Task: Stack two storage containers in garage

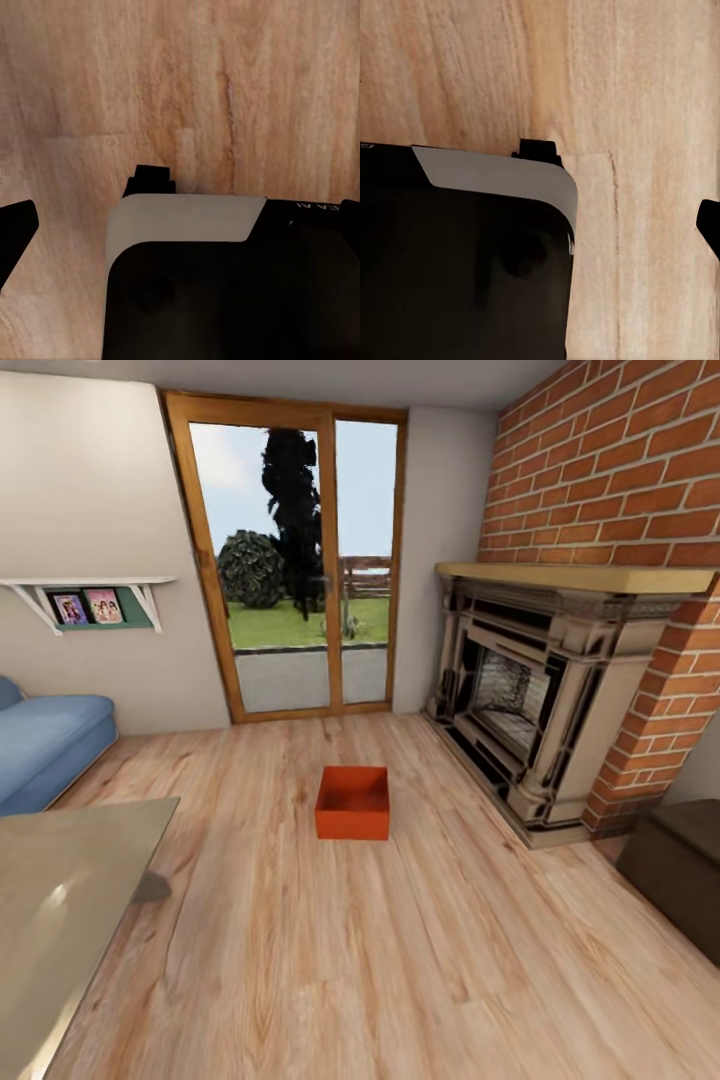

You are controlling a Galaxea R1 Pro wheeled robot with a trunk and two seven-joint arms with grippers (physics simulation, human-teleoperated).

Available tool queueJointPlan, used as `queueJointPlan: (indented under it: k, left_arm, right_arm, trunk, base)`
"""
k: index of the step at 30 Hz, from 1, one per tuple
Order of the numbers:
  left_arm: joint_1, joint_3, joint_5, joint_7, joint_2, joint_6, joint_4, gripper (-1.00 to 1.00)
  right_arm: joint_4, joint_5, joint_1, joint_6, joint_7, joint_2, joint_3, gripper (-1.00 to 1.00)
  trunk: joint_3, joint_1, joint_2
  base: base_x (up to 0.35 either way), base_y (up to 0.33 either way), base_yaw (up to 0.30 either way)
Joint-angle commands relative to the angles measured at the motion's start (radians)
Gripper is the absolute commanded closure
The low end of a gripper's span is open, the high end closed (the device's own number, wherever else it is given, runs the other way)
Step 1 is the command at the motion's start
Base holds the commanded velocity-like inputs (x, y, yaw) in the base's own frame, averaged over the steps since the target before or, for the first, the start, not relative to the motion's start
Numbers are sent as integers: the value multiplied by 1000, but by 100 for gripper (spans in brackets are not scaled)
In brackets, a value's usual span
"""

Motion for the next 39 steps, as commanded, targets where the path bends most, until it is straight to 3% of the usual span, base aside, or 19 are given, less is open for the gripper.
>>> queueJointPlan:
  k: [1, 39]
  left_arm:
    - [-1, -1, 10, -4, 1, 4, 0, -100]
    - [-1, -1, 10, -4, 1, 4, -1, -100]
  right_arm:
    - [3, -9, -1, -5, -1, 1, 8, -100]
    - [3, -9, -1, -5, -1, 1, 8, -100]
  trunk:
    - [-1, 1, 0]
    - [-1, 1, 0]
  base:
    - [320, 0, 98]
    - [320, 0, 3]
